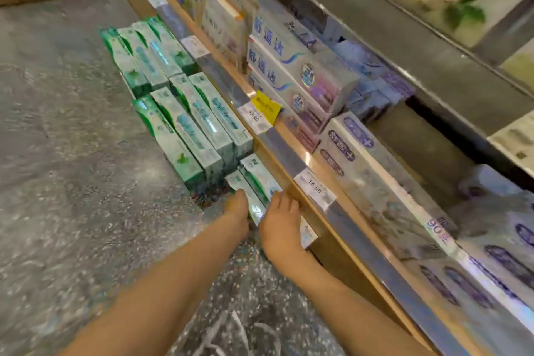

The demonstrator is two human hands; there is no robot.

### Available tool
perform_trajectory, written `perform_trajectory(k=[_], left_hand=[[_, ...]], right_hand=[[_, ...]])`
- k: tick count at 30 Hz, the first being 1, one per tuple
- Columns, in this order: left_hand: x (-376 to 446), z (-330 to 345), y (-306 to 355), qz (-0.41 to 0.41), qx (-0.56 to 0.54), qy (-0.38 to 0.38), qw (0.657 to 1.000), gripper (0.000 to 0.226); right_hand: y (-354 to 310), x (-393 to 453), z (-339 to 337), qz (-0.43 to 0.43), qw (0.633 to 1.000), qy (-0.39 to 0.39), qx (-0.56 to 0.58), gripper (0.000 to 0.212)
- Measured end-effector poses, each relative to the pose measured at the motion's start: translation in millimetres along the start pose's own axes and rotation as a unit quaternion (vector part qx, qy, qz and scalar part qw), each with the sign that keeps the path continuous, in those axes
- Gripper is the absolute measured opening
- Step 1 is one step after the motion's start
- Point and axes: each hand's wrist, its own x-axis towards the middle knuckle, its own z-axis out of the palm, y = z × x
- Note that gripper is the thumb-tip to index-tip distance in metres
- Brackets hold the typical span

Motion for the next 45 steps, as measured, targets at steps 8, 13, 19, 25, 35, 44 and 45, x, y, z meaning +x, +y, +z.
perform_trajectory(k=[8, 13, 19, 25, 35, 44, 45], left_hand=[[22, -3, -25, 0.037, -0.111, -0.072, 0.991, 0.041], [29, -7, -30, 0.013, -0.107, -0.064, 0.992, 0.051], [34, -26, -31, 0.067, -0.148, -0.063, 0.985, 0.063], [46, -41, -33, 0.063, -0.027, -0.032, 0.997, 0.035], [56, -34, -26, -0.003, -0.055, -0.053, 0.997, 0.021], [44, -41, -41, 0.01, -0.126, -0.047, 0.991, 0.042], [42, -41, -42, 0.015, -0.128, -0.049, 0.991, 0.041]], right_hand=[[-26, 11, 1, 0.088, 0.993, 0.064, 0.035, 0.054], [-7, 4, 9, 0.063, 0.998, 0.005, 0.032, 0.06], [4, -17, 28, -0.054, 0.991, -0.021, 0.122, 0.053], [-7, -8, 31, -0.059, 0.988, -0.064, 0.128, 0.061], [-15, 11, 15, 0.038, 0.974, -0.107, 0.194, 0.075], [-11, 5, 15, 0.023, 0.93, -0.214, 0.298, 0.088], [-11, 3, 16, 0.028, 0.932, -0.208, 0.295, 0.089]])
